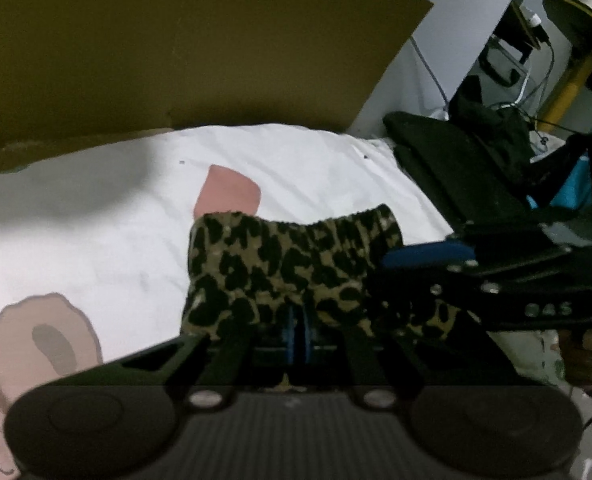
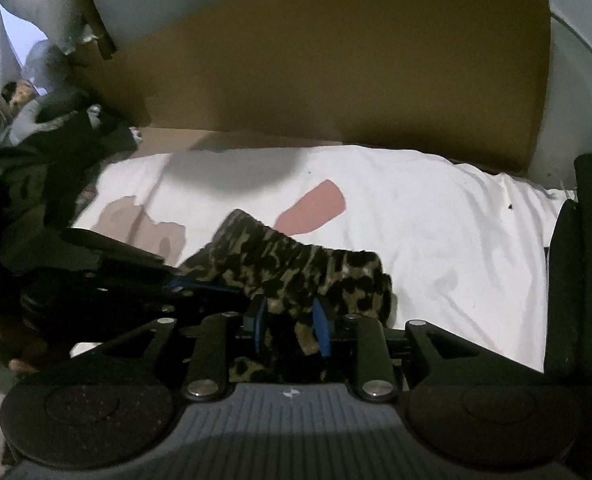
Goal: Fold clothes
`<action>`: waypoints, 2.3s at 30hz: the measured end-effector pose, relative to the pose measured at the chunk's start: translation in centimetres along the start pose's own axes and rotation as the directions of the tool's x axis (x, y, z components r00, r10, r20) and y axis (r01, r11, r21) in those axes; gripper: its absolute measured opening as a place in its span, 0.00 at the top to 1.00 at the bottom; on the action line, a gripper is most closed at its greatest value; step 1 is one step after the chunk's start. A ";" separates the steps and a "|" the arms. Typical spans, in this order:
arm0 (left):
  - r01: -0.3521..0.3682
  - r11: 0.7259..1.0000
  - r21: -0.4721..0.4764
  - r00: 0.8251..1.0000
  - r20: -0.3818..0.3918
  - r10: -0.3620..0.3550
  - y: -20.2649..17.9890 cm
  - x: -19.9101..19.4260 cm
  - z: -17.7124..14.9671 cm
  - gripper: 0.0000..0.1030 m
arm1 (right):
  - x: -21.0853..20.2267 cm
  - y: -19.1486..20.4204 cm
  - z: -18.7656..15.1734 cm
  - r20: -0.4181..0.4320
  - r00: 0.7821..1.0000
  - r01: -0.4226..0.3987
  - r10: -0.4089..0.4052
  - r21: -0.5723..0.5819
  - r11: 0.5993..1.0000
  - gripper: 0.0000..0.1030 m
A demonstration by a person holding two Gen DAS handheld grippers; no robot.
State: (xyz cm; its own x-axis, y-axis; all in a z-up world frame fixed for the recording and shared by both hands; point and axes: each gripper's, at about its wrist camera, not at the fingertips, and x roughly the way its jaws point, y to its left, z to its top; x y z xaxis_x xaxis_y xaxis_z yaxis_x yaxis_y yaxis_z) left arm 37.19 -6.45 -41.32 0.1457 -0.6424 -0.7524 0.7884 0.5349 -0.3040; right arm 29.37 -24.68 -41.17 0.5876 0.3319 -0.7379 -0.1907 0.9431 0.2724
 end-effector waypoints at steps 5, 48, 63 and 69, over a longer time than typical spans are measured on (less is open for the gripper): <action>-0.018 1.000 0.011 1.000 0.010 0.018 -0.3 -1.0 -0.1 0.95 | 1.2 -1.1 -0.7 -0.035 0.999 0.026 -0.026 0.003 1.000 0.74; -0.134 0.990 -0.035 0.991 -0.026 0.133 1.0 -5.5 -0.5 0.96 | -3.2 -0.6 -3.0 -0.141 0.981 0.141 -0.130 0.068 0.988 0.60; -0.184 0.983 -0.004 0.975 -0.126 0.182 1.5 -3.9 -4.0 0.95 | -2.6 0.4 -6.3 -0.208 0.973 0.105 -0.097 0.027 0.994 0.60; -0.187 0.982 -0.021 0.974 -0.131 0.183 2.4 -5.4 -4.7 0.95 | -3.7 -0.8 -7.5 -0.231 0.967 0.122 -0.109 0.043 0.992 0.61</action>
State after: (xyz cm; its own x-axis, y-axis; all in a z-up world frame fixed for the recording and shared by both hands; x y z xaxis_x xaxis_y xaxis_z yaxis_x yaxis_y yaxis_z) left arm 35.52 0.91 -40.70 0.2079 -0.4562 -0.8653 0.7343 0.6572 -0.1700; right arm 21.48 -26.57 -43.25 0.4077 0.2221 -0.8857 -0.0836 0.9750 0.2060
